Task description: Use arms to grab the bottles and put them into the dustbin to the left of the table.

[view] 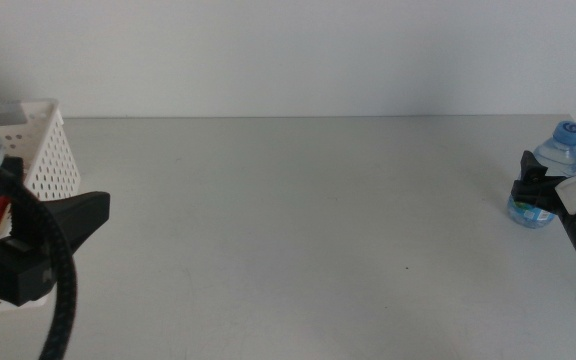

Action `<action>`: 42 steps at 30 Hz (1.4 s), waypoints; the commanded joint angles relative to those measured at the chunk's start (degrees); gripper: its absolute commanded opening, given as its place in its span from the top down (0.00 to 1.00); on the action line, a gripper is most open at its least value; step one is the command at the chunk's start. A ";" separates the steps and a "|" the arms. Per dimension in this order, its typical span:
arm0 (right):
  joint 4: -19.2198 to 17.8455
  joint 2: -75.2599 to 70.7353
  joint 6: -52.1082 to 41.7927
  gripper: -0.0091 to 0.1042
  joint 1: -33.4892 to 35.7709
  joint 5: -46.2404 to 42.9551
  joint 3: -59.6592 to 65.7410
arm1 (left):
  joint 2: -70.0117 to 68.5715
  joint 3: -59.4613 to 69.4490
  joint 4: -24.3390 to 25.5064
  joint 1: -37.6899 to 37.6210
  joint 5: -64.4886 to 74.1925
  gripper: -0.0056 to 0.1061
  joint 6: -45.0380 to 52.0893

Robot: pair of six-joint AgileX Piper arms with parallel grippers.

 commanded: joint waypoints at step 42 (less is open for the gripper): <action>-26.62 16.81 18.61 0.92 35.12 13.94 -47.03 | 0.17 -1.48 0.02 -0.43 -4.54 0.11 -0.91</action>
